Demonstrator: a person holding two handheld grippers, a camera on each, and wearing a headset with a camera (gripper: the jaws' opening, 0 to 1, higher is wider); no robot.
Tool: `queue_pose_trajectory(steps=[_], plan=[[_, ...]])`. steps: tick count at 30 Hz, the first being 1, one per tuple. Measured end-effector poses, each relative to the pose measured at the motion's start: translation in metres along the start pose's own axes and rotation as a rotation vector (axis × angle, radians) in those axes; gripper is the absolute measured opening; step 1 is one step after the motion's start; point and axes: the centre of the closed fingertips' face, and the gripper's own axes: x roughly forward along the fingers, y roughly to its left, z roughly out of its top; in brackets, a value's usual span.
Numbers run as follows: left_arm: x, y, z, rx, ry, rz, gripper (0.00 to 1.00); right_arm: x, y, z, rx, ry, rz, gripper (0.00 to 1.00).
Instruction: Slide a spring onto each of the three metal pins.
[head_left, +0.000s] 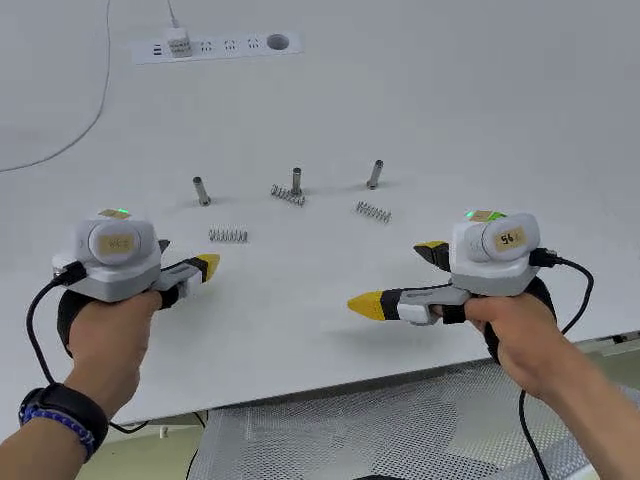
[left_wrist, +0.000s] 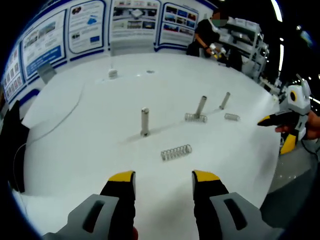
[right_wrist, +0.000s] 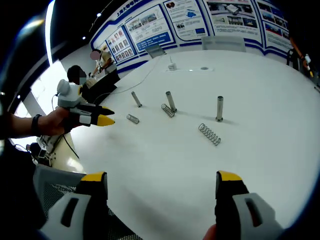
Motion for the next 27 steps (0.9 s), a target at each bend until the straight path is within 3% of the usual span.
queue_pose_trajectory(steps=[14, 27], plan=[[-0.023, -0.01, -0.018, 0.011, 0.015, -0.031, 0.55, 0.003, 0.004, -0.003, 0.0, 0.004, 0.009, 0.91], [-0.033, -0.017, -0.02, 0.015, 0.015, -0.057, 0.64, 0.004, 0.006, -0.003, -0.005, 0.005, 0.013, 0.91]])
